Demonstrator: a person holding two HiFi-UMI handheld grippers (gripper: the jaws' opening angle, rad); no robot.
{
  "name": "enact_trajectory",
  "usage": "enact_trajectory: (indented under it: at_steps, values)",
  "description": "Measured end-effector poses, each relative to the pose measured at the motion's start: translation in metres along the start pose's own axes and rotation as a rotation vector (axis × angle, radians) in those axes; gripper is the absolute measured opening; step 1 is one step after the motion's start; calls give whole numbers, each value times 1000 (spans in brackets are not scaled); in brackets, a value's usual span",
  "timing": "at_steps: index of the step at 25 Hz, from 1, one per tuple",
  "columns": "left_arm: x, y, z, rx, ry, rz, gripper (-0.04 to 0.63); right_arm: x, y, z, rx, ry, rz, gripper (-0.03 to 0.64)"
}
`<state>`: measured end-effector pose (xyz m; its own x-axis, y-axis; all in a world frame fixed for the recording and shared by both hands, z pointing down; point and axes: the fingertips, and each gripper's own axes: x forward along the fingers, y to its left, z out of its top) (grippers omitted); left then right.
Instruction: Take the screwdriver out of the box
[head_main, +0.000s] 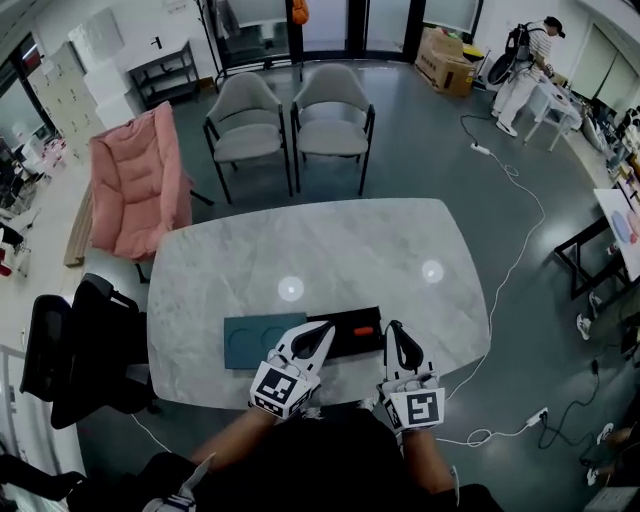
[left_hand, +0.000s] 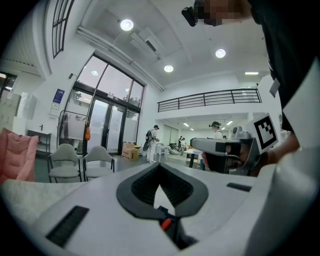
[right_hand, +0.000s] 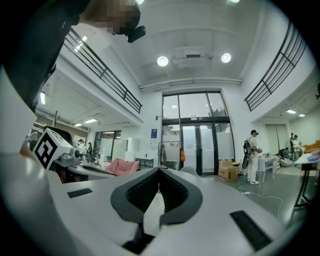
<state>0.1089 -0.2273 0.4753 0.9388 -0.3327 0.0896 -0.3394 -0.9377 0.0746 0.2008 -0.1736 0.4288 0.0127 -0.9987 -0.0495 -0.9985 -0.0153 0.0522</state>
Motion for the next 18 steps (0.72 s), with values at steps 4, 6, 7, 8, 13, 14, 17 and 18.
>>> enact_trajectory:
  at_steps: [4, 6, 7, 8, 13, 14, 17, 18]
  values:
    - [6, 5, 3, -6, 4, 52, 4, 11, -6, -7, 39, 17, 70, 23]
    - [7, 7, 3, -10, 0, 84, 5, 15, -8, -10, 35, 26, 109, 23]
    - [8, 8, 1, -11, 1, 99, 5, 17, -10, -12, 33, 31, 125, 23]
    - [9, 9, 0, -11, 4, 114, 5, 19, -12, -15, 31, 36, 140, 23]
    - [13, 14, -2, -7, 14, 156, 5, 28, -11, -28, -24, 88, 222, 23]
    - [14, 13, -2, -7, 15, 160, 5, 29, -10, -31, -48, 110, 239, 23]
    - [16, 13, -5, -14, 18, 185, 5, 24, -5, -49, -106, 223, 288, 23]
    - [16, 14, -7, -17, 21, 195, 5, 23, -3, -57, -111, 253, 308, 23]
